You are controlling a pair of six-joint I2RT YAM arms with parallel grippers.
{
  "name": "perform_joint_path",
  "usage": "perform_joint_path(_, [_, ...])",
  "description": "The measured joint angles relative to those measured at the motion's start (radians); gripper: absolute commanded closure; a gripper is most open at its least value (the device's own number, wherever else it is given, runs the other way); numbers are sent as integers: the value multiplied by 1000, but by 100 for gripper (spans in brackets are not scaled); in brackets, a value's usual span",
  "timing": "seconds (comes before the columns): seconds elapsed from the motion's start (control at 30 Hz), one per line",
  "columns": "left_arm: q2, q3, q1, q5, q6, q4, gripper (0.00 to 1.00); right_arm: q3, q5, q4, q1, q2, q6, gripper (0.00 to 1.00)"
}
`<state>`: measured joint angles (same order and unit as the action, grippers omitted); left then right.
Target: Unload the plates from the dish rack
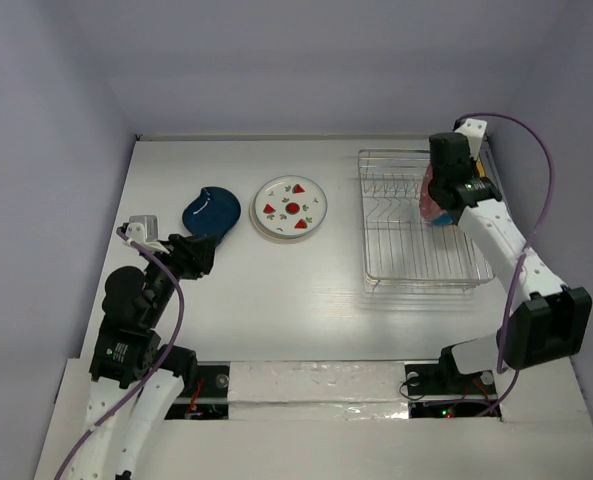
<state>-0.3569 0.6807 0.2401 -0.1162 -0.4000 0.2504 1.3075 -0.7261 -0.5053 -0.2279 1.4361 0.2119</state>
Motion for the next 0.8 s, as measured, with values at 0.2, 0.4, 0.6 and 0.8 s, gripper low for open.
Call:
perform_joint_path(0.2, [0,0,0,0,0,0,53,18,119,-19,-18,-158,29,100])
perform_joint_path(0.4, [0,0,0,0,0,0,53,-51,340,127,-212,-285,117,100])
perform_joint_path(0.6, [0,0,0,1,0,0,53,-140,581,264,-355,-233,227,100])
perform_joint_path(0.8, [0,0,0,1,0,0,53,-224,724,404,-503,-84,319,100])
